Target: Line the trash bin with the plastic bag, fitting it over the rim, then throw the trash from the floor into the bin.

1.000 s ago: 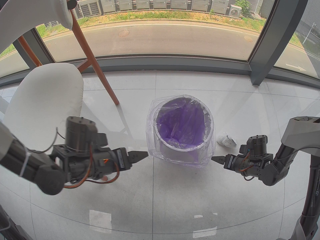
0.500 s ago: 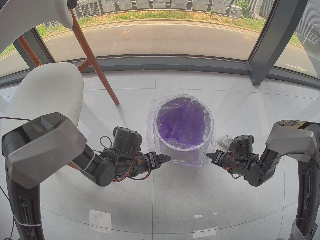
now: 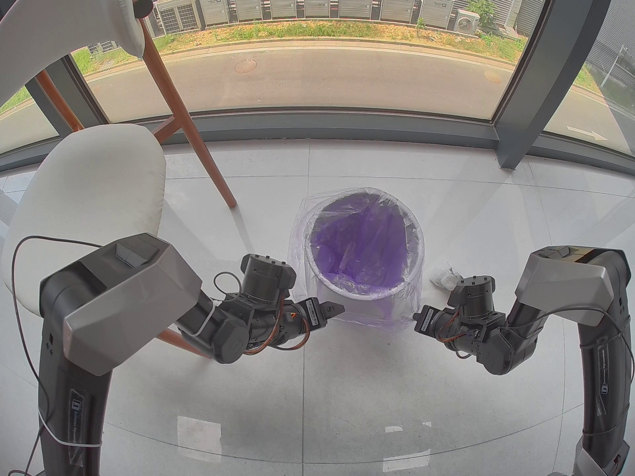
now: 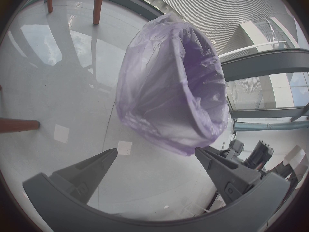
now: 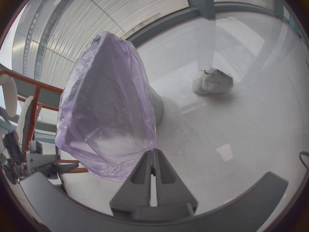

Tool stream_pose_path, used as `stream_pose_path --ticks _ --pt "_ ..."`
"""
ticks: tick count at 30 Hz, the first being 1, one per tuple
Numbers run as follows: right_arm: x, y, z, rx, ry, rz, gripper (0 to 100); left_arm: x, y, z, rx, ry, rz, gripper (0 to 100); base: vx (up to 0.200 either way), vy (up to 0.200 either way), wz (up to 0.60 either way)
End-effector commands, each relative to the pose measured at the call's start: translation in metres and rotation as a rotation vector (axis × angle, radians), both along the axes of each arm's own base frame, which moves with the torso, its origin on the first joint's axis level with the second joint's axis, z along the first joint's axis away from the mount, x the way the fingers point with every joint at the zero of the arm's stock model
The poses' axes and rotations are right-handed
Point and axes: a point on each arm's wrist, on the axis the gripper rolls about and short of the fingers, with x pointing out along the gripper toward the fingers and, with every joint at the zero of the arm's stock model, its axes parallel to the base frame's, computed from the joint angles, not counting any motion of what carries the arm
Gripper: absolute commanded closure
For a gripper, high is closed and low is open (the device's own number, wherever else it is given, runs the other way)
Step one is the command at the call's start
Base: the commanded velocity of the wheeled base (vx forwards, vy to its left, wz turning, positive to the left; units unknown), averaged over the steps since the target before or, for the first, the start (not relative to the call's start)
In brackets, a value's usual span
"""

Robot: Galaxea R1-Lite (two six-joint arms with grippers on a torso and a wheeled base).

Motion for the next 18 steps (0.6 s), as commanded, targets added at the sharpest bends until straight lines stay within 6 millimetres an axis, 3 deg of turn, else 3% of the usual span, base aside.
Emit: stream_pose_path --ticks 1,8,18 --pt "0.007 0.004 -0.015 -0.049 -0.024 0.027 100 0.018 -0.011 -0.018 -0.012 0.017 0.029 0 0.000 0.000 0.00" --pt "0.021 0.009 -0.012 -0.079 -0.092 0.053 100 0.034 -0.019 -0.021 0.024 0.050 0.055 0 0.000 0.000 0.00" --pt "0.022 0.010 -0.011 -0.078 -0.095 0.053 100 0.048 -0.025 -0.040 0.041 0.040 0.080 0 0.000 0.000 0.00"
